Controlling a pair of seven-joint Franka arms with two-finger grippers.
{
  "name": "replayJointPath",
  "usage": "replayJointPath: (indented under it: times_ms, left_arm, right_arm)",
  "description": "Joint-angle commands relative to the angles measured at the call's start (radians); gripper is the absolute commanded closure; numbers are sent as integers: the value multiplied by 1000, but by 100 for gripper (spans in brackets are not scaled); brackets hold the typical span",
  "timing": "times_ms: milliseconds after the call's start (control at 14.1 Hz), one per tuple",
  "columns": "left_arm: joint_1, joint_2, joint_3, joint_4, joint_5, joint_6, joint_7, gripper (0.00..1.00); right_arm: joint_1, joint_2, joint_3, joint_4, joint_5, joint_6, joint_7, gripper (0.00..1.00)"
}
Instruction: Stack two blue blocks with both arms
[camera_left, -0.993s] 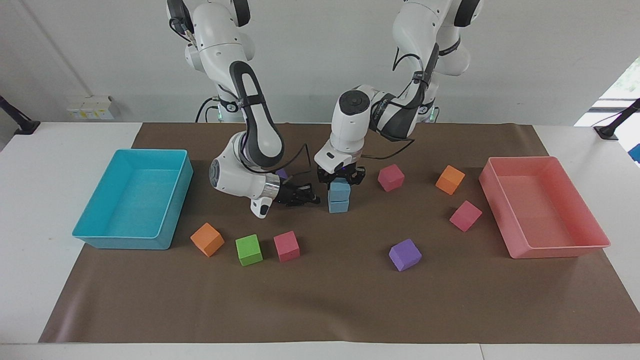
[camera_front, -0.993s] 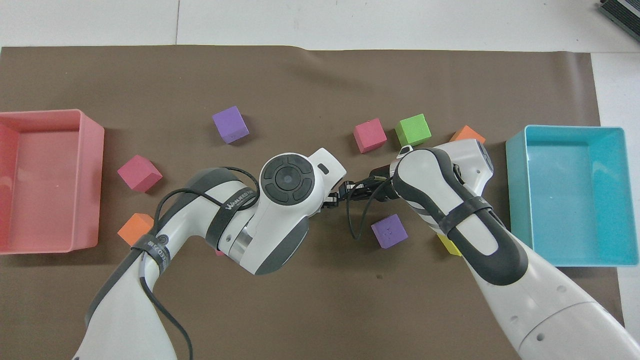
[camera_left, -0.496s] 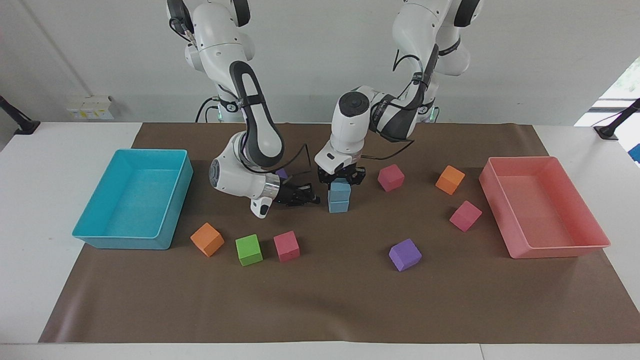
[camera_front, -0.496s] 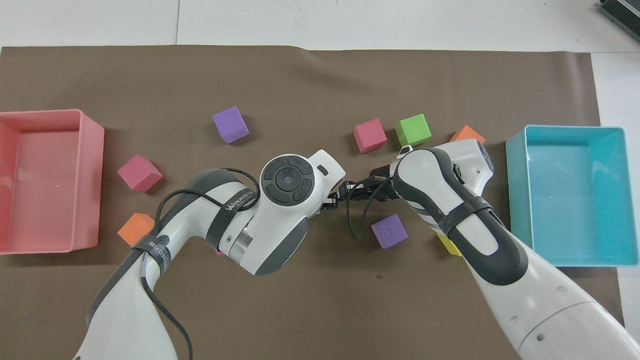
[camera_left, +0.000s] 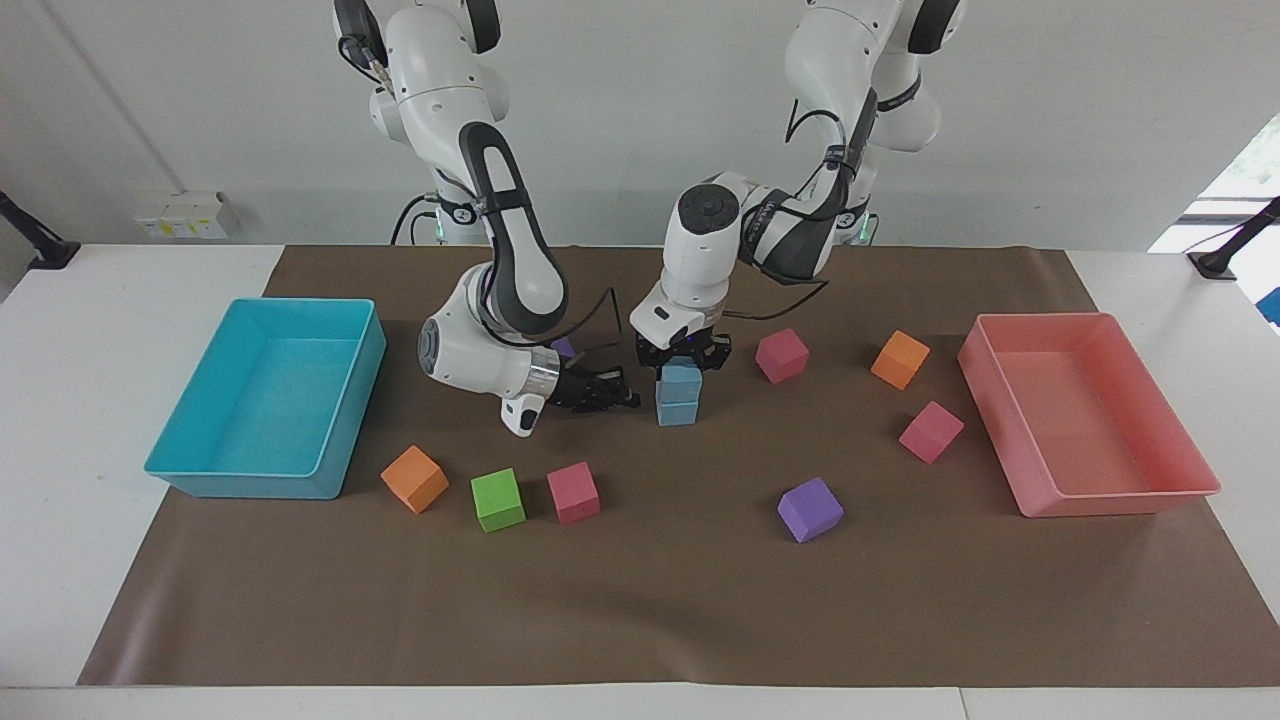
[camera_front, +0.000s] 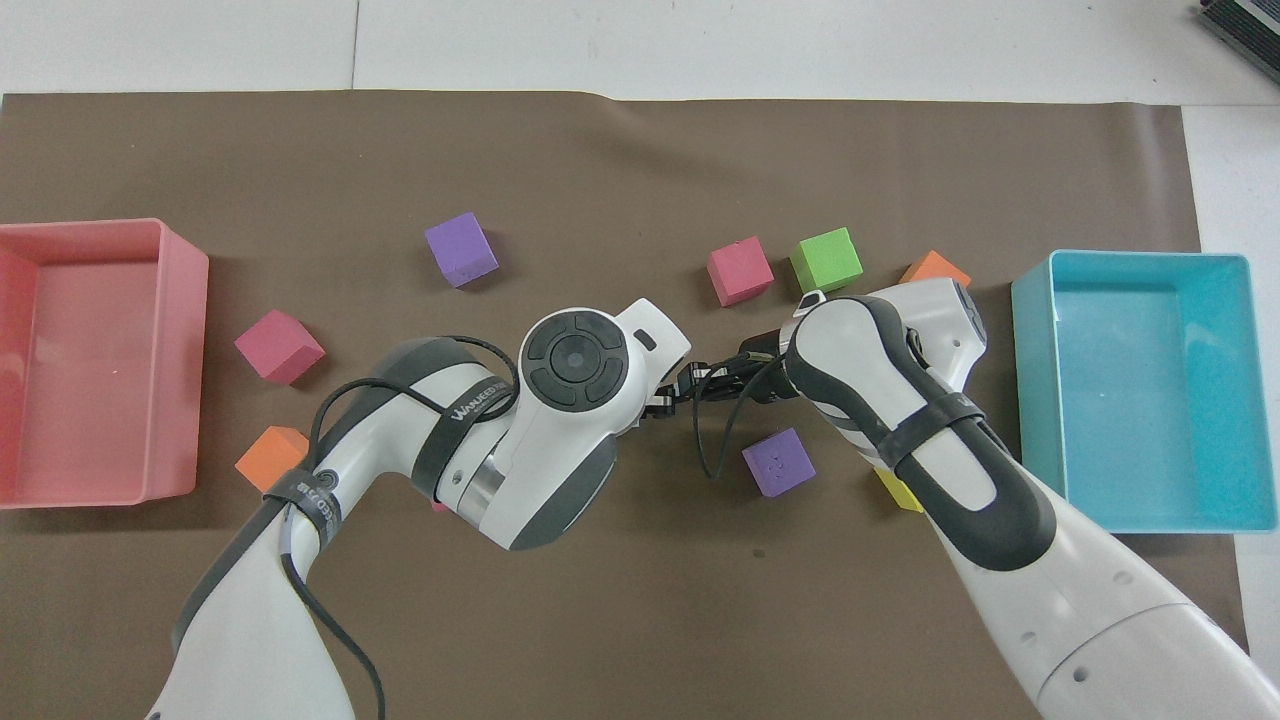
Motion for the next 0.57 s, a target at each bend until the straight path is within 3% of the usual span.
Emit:
replayJointPath:
  times_ms: [0,496]
  left_arm:
    - [-20,-6,19,-14,-12,22,-9,89]
    - [-19,-6,19,-14,-12,27,-9,85]
  right_arm:
    - [-2,-7,4,-16,34,18,-24,100]
    - [-2,-7,4,-16,34,18,-24,100]
